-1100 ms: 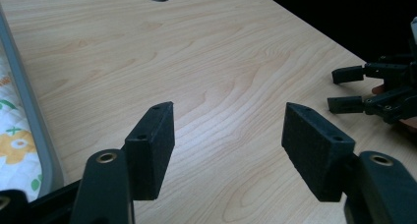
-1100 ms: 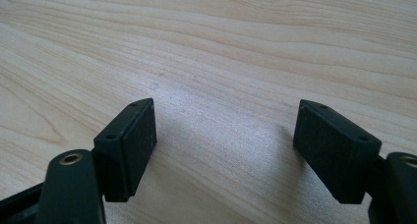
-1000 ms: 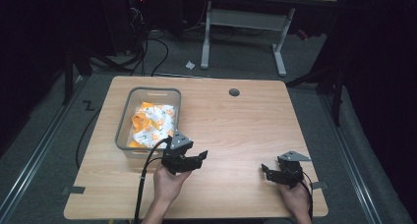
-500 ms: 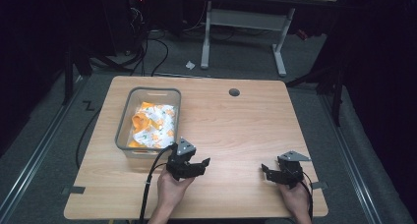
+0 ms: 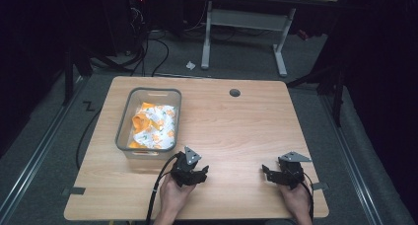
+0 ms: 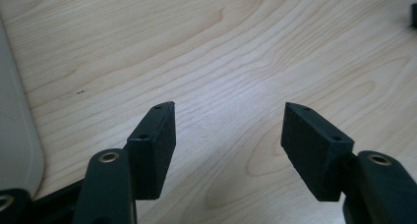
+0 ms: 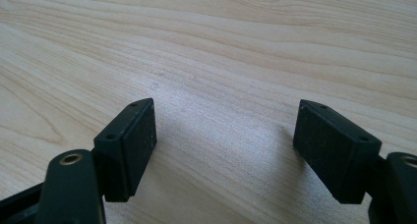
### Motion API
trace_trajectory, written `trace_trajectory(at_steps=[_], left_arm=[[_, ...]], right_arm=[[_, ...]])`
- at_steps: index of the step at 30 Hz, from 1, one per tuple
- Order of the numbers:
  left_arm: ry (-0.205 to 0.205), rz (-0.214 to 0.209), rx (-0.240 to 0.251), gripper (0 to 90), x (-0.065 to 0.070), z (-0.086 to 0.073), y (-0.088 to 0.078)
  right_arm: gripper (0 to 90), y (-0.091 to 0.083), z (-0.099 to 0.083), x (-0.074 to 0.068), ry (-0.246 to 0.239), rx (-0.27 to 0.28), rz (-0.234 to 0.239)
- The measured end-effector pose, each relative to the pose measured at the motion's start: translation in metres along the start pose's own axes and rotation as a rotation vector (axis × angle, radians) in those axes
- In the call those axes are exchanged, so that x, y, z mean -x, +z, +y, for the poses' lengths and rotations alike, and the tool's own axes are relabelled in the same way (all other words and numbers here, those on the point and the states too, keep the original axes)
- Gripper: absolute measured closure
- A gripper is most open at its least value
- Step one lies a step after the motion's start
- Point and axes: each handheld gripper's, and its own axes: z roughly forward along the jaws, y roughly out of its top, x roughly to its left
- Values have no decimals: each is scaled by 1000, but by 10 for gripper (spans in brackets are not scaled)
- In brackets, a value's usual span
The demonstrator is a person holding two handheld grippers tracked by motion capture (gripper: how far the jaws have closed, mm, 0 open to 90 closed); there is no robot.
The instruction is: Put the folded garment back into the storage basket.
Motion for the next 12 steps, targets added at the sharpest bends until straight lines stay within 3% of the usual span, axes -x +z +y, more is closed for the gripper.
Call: trace_trajectory(at_steps=[6, 9, 12], left_arm=[[12, 29, -30, 354, -2, -9, 13], [6, 31, 26, 343, -4, -15, 15], [1, 39, 27, 340, -3, -15, 15]], right_arm=[[246, 0, 0, 0, 0, 0, 0], [246, 0, 0, 0, 0, 0, 0], [246, 0, 0, 0, 0, 0, 0]])
